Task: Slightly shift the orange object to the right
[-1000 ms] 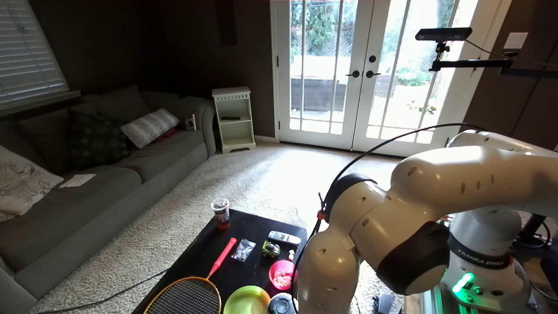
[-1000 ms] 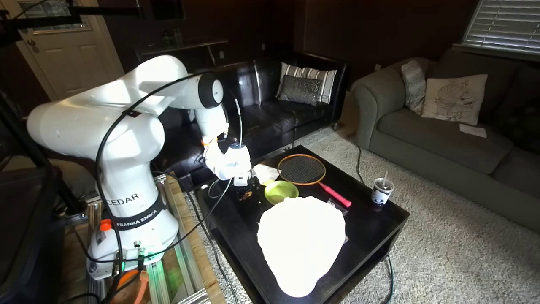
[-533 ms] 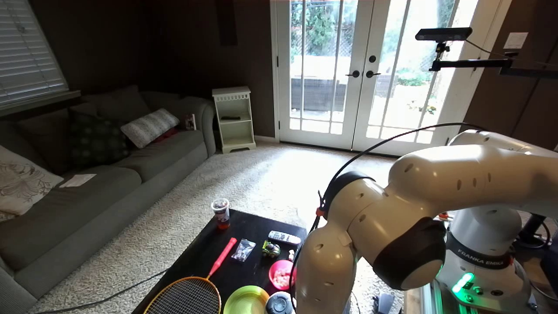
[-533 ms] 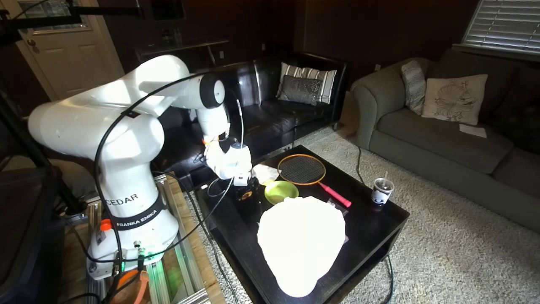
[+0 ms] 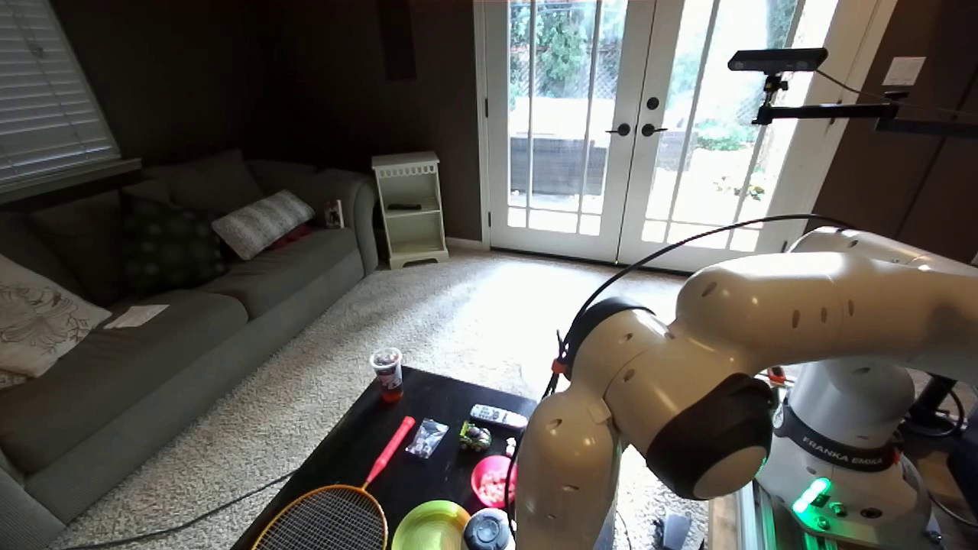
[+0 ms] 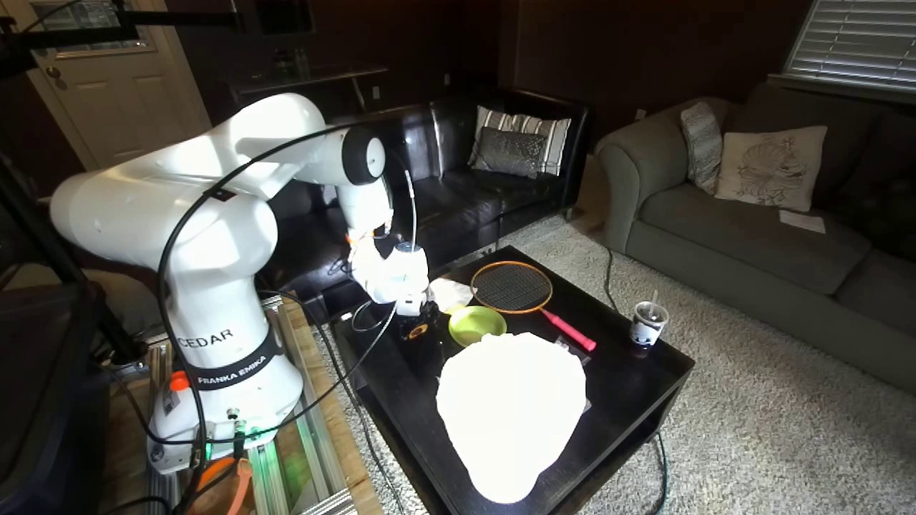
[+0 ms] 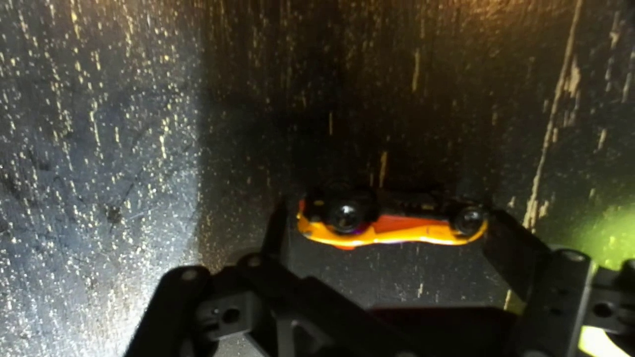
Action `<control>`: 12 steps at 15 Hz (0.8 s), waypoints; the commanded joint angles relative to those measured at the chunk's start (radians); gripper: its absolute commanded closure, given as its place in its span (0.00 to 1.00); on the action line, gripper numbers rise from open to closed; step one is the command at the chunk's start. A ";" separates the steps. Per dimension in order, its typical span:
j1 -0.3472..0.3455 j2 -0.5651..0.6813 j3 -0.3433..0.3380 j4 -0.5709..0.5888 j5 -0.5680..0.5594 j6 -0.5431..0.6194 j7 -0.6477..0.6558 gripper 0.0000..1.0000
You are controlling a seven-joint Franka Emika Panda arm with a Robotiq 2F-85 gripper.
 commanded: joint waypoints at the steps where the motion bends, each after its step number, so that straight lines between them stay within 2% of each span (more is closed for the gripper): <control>1: -0.028 -0.011 0.020 0.010 -0.030 -0.021 0.025 0.00; 4: -0.032 -0.011 0.022 0.014 -0.030 -0.021 0.027 0.00; 7: -0.030 -0.010 0.019 0.015 -0.030 -0.021 0.030 0.05; 8: -0.029 -0.010 0.018 0.014 -0.030 -0.021 0.032 0.22; 11: -0.027 -0.014 0.016 0.011 -0.030 -0.025 0.035 0.42; 12: -0.026 -0.014 0.015 0.011 -0.030 -0.025 0.036 0.42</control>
